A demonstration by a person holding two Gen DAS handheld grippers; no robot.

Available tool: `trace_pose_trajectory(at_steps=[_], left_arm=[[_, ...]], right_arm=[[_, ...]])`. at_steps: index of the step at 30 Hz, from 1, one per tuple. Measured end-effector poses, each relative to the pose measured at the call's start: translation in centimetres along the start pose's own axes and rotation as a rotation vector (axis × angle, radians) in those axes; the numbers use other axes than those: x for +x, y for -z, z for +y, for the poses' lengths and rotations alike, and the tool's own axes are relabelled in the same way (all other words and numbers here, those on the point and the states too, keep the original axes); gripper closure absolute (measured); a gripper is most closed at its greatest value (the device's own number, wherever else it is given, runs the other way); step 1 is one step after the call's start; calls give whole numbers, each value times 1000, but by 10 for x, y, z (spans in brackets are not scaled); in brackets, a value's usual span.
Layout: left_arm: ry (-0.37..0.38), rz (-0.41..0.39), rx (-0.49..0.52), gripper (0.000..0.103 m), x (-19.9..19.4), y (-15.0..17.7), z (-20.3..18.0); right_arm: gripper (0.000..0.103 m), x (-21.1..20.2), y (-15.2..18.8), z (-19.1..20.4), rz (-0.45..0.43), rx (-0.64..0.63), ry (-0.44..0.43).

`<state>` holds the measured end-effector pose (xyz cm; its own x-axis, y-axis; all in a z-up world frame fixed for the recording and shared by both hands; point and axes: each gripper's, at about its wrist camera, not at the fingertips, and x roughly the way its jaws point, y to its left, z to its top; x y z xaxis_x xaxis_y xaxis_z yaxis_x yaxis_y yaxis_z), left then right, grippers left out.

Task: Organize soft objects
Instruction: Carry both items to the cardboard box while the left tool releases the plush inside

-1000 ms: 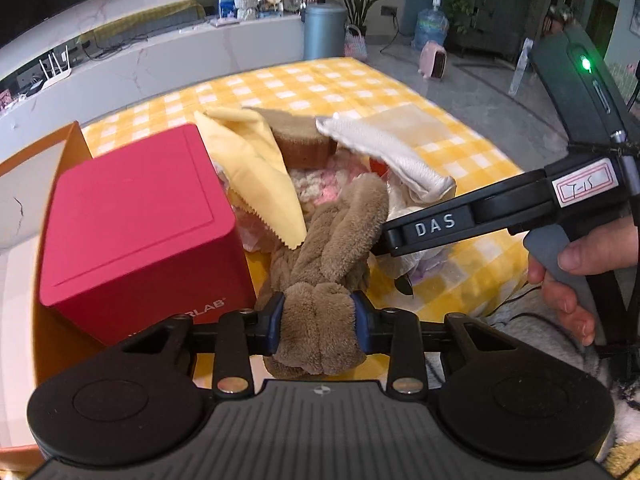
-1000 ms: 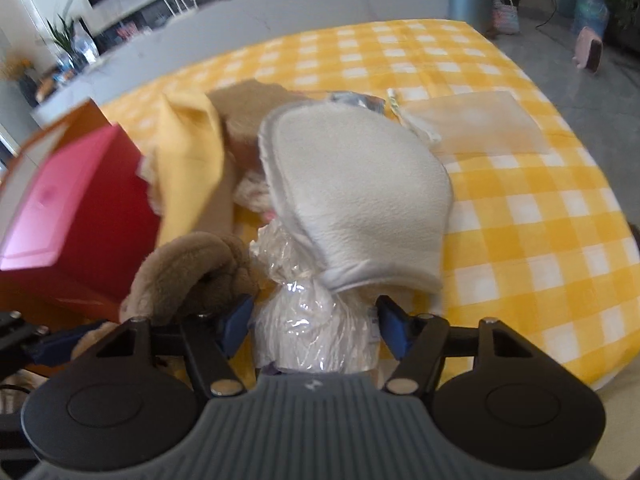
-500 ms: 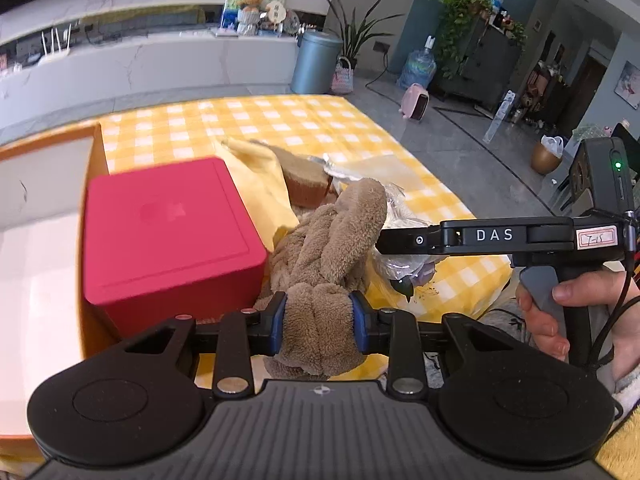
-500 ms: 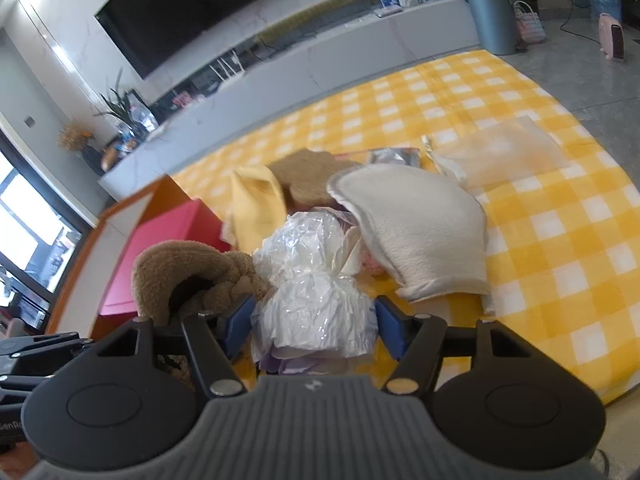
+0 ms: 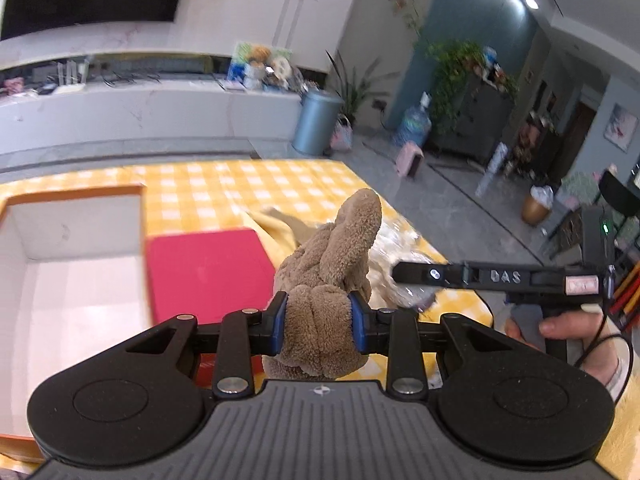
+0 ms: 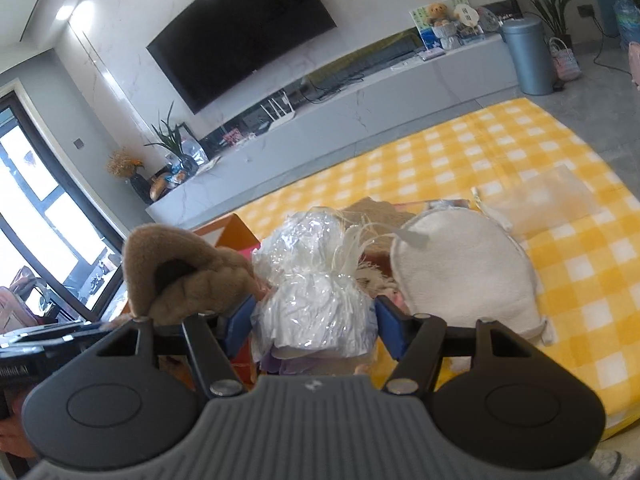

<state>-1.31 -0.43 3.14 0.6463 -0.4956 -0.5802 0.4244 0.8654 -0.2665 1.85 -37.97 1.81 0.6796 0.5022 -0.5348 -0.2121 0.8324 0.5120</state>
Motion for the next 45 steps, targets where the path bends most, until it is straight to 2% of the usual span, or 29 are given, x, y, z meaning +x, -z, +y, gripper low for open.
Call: trace_pose_trajectory(at_steps=[4,6,10,13,17,22,27,31,34,38,40,43,44,45], left_arm=[[-48,-54,-77,67,-24,-6,22],[-80,-85,-108,67,-38,-7,35],[-181,-132,-171,67,-62,-6,66],[-271,-146,-228,67,-74,-5,89],[-359,-153,-237,67,-67,0,112],[-390,-49,-299,67,-38,10,140],[-531,44,-314,67,-30,28,158],[-580,99,-294,67,-29,38,165],[-574,120,-292,68,-29,39,168],[-578,132,-255,67,-26,41,162],[-583,105,-247,66,-26,41,161],[-583,66,-260,59,-32,38,161],[-583,47,-263,51,-34,37,160],[-591,28,-255,36,-37,36,157]], right_arm=[[39,-1,-3,20,-18,-32,-21],[39,-1,-2,35,-44,-63,7],[39,6,-2,67,-66,-96,-4],[39,17,-2,96,-94,-112,25],[39,41,0,136,-88,-134,1],[39,78,11,187,-36,-211,-26],[39,116,29,221,52,-285,-31],[39,145,42,236,103,-369,14],[39,166,53,242,130,-457,79],[39,184,56,237,182,-455,83],[39,188,60,237,185,-469,103],[39,185,65,241,187,-469,113],[39,186,65,240,190,-465,112],[39,186,64,240,192,-464,113]])
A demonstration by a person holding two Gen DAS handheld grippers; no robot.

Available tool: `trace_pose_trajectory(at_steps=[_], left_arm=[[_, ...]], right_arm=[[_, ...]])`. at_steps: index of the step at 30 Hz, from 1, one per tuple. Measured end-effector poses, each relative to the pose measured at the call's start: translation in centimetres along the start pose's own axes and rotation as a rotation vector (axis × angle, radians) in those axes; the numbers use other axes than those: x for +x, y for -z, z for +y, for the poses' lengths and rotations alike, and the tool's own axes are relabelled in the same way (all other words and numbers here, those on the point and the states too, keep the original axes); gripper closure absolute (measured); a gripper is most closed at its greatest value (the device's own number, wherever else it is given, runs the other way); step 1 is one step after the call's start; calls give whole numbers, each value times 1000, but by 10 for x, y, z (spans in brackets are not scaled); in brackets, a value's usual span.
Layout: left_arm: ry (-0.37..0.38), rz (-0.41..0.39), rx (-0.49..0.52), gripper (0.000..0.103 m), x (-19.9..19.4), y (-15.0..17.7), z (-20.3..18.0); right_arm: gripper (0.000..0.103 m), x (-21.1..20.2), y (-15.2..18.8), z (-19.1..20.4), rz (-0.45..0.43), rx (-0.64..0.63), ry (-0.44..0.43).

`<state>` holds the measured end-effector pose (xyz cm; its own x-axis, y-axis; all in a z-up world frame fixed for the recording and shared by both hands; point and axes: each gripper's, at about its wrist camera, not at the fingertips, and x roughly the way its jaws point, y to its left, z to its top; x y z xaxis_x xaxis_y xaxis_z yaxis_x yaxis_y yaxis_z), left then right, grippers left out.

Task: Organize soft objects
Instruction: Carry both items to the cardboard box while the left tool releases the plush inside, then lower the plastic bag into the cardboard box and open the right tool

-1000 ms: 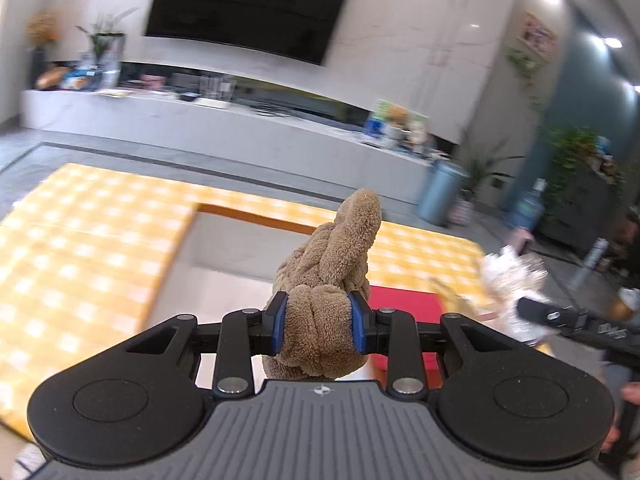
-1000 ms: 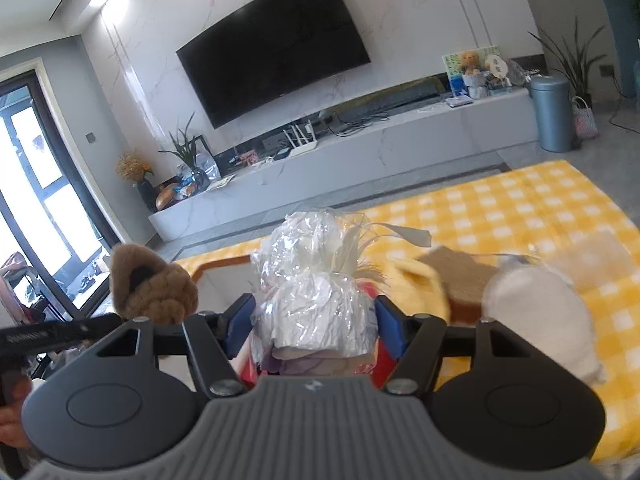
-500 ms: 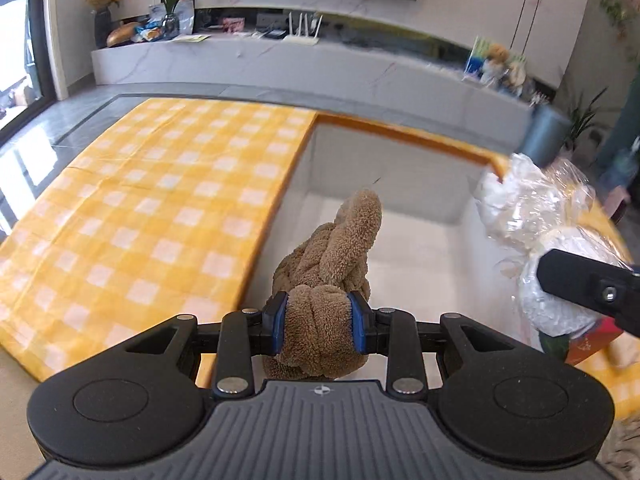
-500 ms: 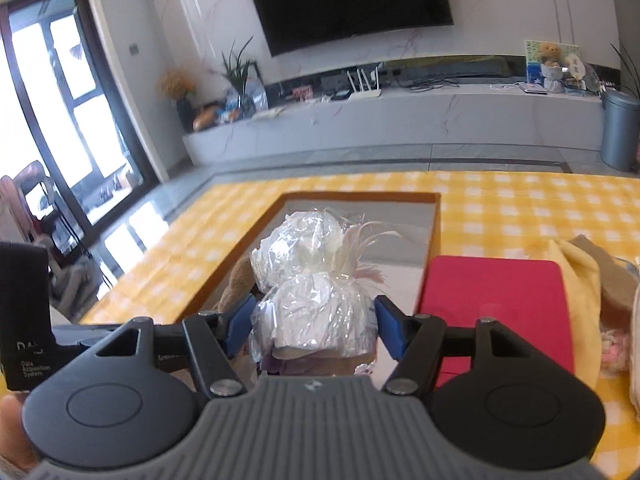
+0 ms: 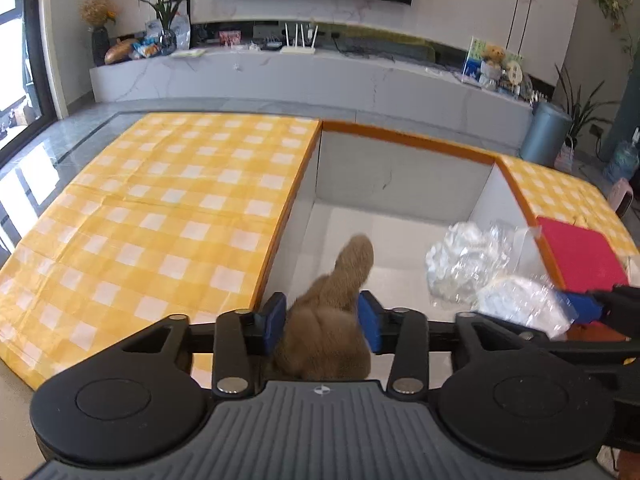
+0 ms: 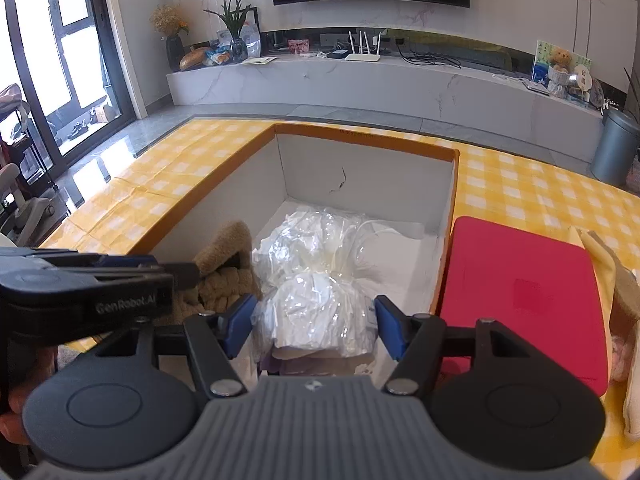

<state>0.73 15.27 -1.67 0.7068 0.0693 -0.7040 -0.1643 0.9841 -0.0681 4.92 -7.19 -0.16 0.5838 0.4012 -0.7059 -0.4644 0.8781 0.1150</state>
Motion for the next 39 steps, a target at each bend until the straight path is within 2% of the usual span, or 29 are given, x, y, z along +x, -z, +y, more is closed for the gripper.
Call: trace_pose_trajectory(at_steps=[1,4,6,9,11,15,20,26,30,33,35,39], left_arm=[[-3,-23,13,36,-4,0,-2],[19,-37,25,25,-8,-3,-2],[68,-44,-16,16,-8,-5,7],[106,-50,-96,13,-11,-7,20],[67,-56,-117,10,-14,-9,25],[-44,-95,-66,9,-18,-10,25],[-30,-104,-74,9,-22,-10,32],[-81,-125,-78,8,-23,-10,42],[-93,-102,-82,8,-16,-10,46],[-97,-92,-97,8,-14,-9,52],[-92,-85,-113,8,-14,-8,57],[-57,-79,-153,8,-15,-7,66]], right_arm=[[39,2,-2,1,0,3,5],[39,1,-5,-5,-3,15,24],[39,-3,-5,-10,-17,38,28],[39,-6,-7,-11,-30,47,29],[39,-5,-7,-7,-28,41,29],[39,4,-1,3,-6,35,2],[39,15,1,24,22,17,-53],[38,29,4,40,80,12,-114],[38,34,5,43,80,30,-106],[38,28,2,35,39,85,-122],[38,21,-2,27,11,121,-102],[38,3,-5,16,-68,116,64]])
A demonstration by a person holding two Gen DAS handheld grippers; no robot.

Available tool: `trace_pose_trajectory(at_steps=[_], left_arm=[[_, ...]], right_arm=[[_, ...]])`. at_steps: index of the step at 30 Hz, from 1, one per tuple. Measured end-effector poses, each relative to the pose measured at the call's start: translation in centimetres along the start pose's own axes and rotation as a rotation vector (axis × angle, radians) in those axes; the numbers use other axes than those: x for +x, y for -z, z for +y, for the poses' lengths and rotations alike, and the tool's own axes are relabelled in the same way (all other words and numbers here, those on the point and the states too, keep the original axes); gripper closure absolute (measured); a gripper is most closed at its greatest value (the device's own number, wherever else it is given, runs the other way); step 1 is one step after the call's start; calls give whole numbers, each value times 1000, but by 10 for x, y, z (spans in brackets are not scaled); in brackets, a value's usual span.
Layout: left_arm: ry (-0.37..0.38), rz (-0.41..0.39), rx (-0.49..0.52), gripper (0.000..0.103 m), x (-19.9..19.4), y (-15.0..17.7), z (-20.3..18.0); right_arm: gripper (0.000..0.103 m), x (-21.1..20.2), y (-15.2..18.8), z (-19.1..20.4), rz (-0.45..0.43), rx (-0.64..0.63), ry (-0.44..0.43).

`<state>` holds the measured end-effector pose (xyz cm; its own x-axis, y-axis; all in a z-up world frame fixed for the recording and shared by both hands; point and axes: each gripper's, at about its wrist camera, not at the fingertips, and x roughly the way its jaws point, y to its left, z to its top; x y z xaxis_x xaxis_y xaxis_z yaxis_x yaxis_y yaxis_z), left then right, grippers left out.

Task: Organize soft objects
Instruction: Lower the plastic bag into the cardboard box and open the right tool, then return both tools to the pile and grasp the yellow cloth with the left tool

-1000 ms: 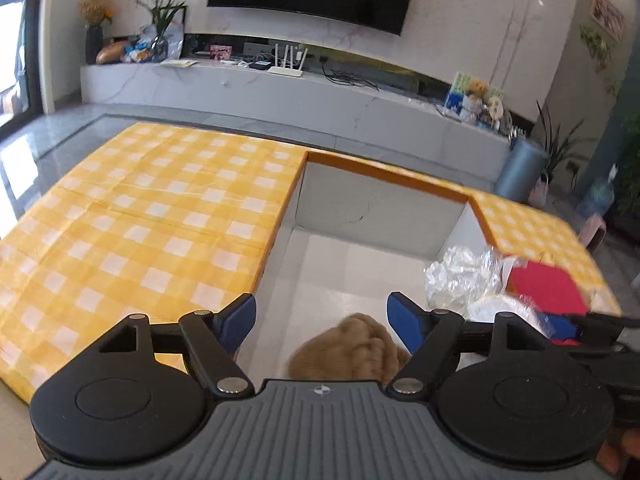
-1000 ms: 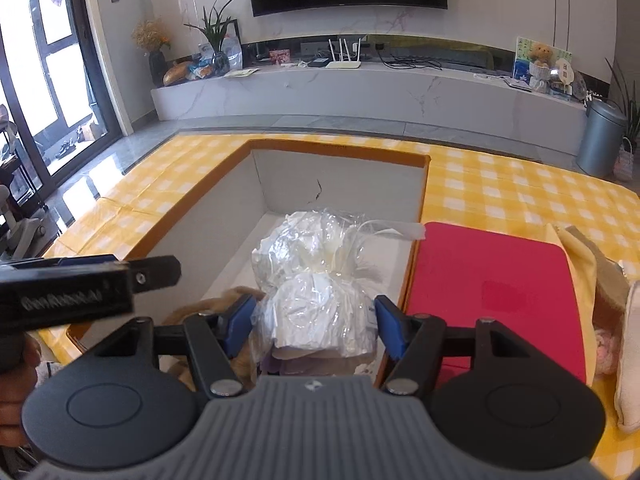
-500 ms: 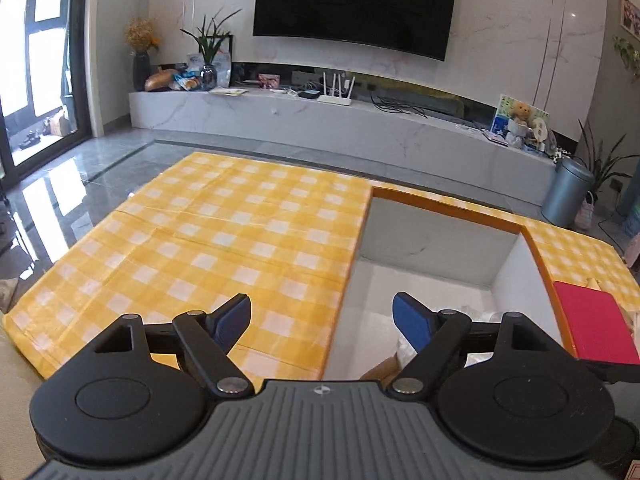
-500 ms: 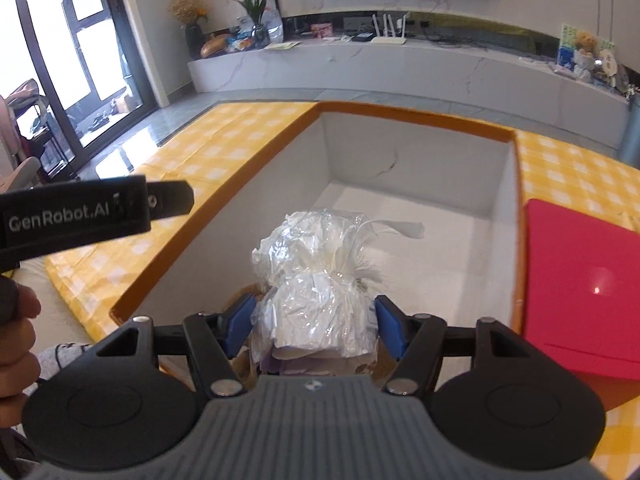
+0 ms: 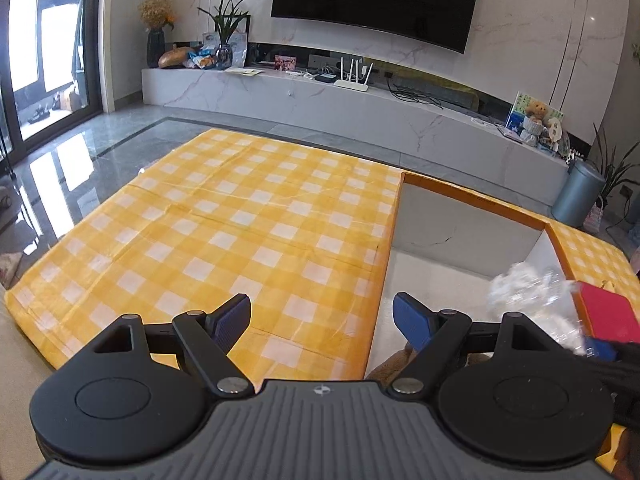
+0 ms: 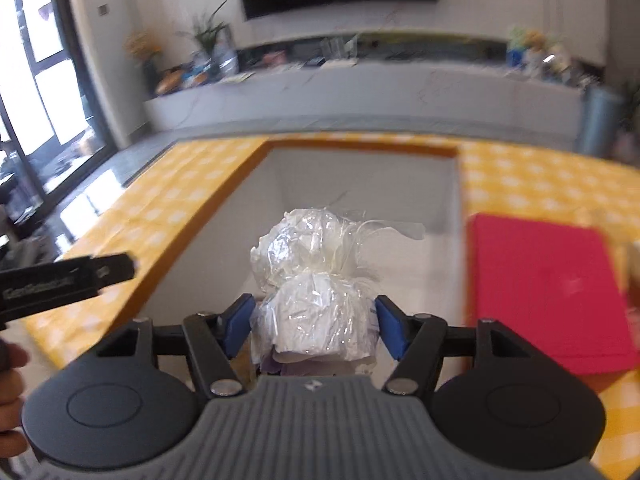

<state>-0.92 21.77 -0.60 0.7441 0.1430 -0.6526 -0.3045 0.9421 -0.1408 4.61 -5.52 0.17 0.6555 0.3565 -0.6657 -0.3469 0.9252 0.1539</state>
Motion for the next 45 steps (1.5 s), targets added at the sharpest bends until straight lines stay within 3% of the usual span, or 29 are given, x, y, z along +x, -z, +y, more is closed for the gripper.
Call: trace_pose_trajectory(at_steps=[2,6,9,12,16,22,26,30,32,33,35,45], left_arm=[[15,11,-29,8,1,-1,3],[25,37,-45,8,4,-1,4],[21,31,-36,8,3,0,4],[21,33,-41,8,3,0,4],[19,37,-34,8,3,0,3],[22,57,-56,8,5,0,3],[21,59,-59,8,5,0,3],[9,34,-28,8,2,1,-1],[9,22,-9,8,0,0,-4],[10,16,-6,8,0,0,-6],[10,8,-3,8,-2,-1,-8],[-18,-39,76,8,-13,-3,-28]], right_arm=[[38,-5,-2,-5,-23,-4,37],[38,13,11,9,57,-134,152],[39,27,25,34,80,-319,260],[42,45,30,39,138,-349,305],[42,43,28,33,194,-361,236],[37,29,21,24,207,-252,76],[35,26,22,28,210,-269,73],[23,20,23,27,166,-279,109],[20,15,22,24,150,-265,87],[11,13,20,22,140,-250,80],[5,6,18,21,126,-221,43],[3,-24,9,10,46,-165,15]])
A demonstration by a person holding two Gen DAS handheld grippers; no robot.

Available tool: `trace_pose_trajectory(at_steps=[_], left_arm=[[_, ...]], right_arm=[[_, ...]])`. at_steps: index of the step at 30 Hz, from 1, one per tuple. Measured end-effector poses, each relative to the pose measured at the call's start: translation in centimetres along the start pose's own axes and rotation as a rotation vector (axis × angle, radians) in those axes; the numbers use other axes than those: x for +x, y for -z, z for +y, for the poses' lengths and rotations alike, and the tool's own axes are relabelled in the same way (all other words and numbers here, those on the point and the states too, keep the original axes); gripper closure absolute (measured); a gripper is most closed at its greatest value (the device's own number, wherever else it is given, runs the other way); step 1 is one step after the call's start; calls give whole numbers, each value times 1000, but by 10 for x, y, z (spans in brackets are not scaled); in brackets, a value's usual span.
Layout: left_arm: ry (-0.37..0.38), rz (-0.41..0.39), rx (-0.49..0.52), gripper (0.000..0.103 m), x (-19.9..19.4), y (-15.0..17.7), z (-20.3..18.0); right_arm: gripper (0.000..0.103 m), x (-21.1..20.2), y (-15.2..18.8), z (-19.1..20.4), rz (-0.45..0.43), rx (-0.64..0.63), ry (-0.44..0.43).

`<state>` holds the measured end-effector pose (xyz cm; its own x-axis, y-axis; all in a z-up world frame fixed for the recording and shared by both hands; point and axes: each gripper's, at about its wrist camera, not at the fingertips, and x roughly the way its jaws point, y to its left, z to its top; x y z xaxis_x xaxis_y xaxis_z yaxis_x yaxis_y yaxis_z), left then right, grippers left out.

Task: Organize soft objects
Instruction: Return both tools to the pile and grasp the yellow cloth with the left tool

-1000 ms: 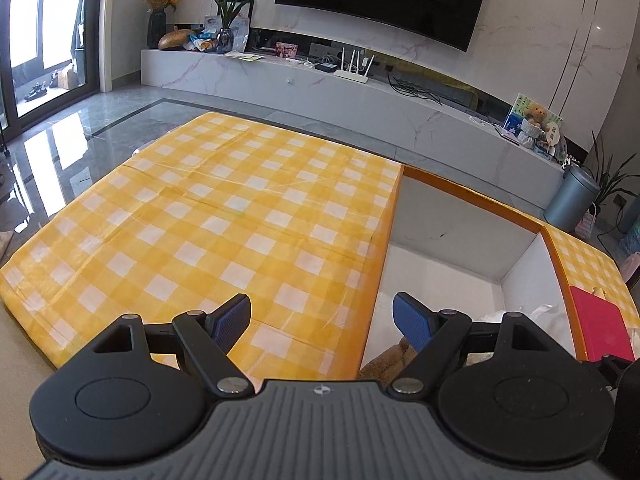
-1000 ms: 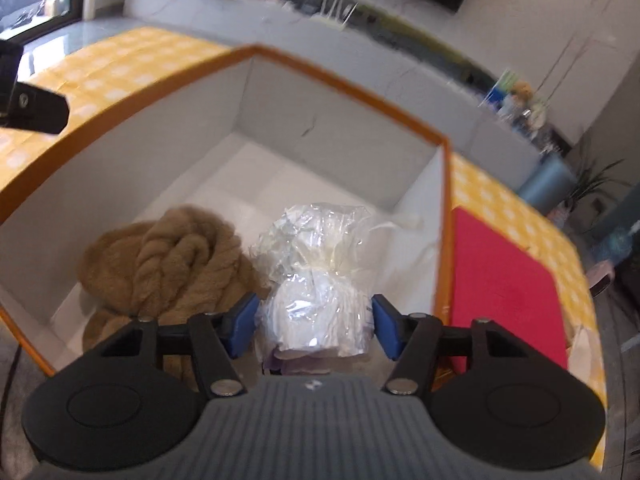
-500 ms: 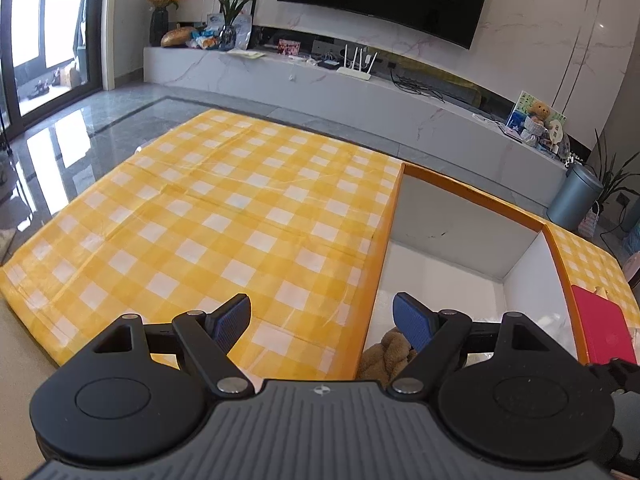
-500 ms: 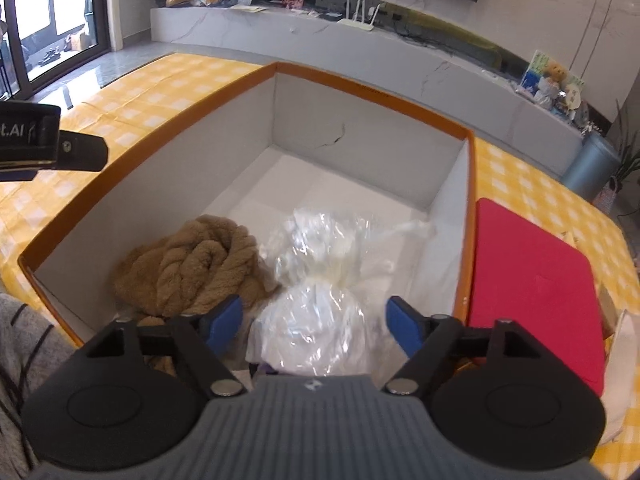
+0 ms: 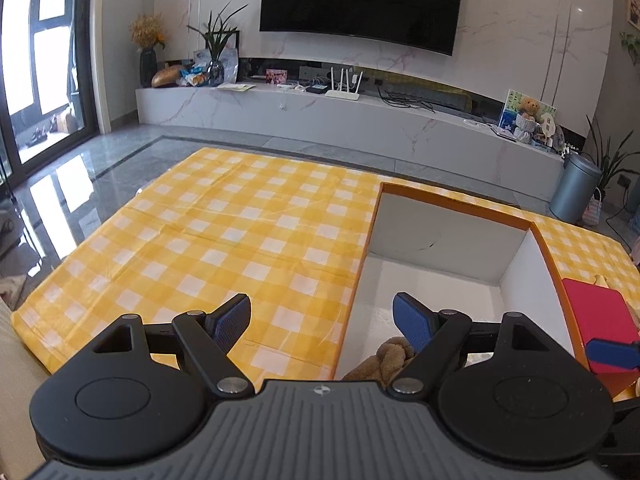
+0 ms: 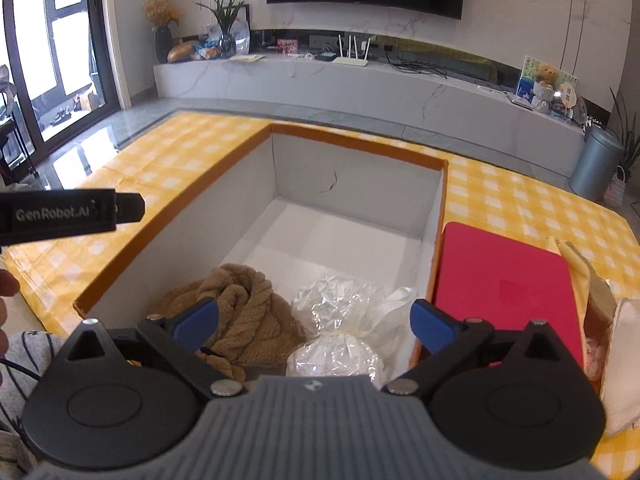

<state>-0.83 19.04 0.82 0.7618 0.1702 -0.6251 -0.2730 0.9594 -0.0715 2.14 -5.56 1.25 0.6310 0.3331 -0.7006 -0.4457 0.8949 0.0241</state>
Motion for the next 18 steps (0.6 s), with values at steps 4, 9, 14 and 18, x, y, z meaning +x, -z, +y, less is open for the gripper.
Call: trace_pose_trajectory(at_steps=[4,9,14,18], left_arm=[[26,-17,12,8,-8,-3,-7],[67,-44,31,8,-21,-6,-19],[81,-55,66,8,-32,-7,-38],[81,-83,87,8,-51,-8,-57]], right_arm=[[3,-14,-1,-8,-38,4,14],[3,-41,-1,-27,-111,11,41],[3,-73,-1,-55,-181,33,103],[3,-99,4,-83,-232,50,168]])
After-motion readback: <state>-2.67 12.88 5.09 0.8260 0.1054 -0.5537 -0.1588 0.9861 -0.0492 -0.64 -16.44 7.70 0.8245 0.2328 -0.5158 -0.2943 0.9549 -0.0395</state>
